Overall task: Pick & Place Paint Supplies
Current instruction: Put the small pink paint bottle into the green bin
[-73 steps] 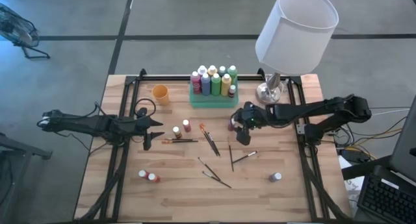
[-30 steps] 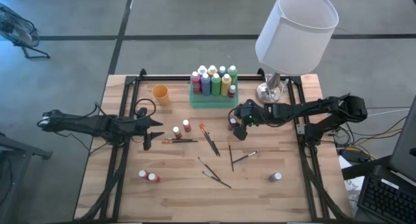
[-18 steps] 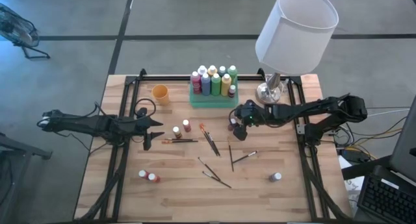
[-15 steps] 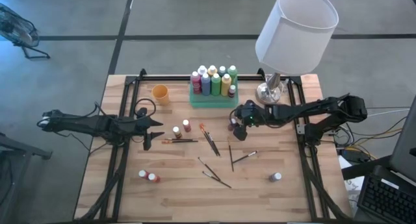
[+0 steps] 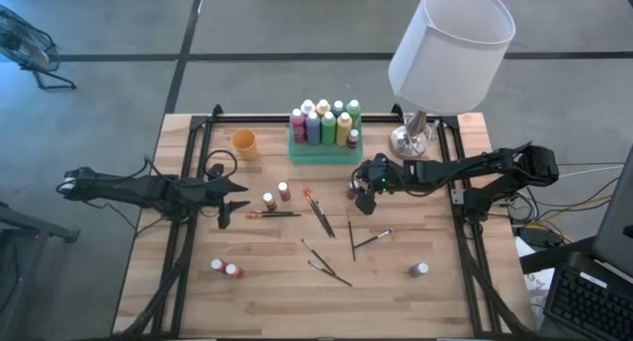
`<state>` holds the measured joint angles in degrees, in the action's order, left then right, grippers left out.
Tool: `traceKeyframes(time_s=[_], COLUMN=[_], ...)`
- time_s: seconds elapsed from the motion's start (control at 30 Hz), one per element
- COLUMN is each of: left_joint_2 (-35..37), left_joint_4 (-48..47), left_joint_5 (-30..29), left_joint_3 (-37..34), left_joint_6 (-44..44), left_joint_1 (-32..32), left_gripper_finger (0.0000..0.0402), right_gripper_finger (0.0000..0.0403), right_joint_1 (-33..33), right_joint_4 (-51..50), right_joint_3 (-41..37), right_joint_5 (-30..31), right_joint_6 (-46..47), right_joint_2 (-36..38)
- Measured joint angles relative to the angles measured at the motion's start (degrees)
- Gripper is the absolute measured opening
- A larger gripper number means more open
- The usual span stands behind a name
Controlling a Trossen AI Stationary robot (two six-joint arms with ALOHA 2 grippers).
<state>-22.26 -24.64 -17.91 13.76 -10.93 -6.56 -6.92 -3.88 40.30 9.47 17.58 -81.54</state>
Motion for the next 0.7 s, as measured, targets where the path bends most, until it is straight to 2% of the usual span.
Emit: traceKeyframes(time_s=[0.4,0.7], left_joint_2=[0.0,-0.01], left_joint_4=[0.0,0.0], left_joint_5=[0.0,0.0], left_joint_3=[0.0,0.01], left_joint_6=[0.0,-0.01], left_joint_1=[-0.01,-0.01], left_gripper_finger=[0.02,0.02], right_gripper_finger=[0.0242,0.0212], right_joint_1=[0.0,0.0], right_joint_4=[0.46,0.45], right_joint_3=[-0.01,-0.03], right_joint_5=[0.13,0.13], right_joint_6=[0.46,0.44], right_joint_2=[0.0,0.0])
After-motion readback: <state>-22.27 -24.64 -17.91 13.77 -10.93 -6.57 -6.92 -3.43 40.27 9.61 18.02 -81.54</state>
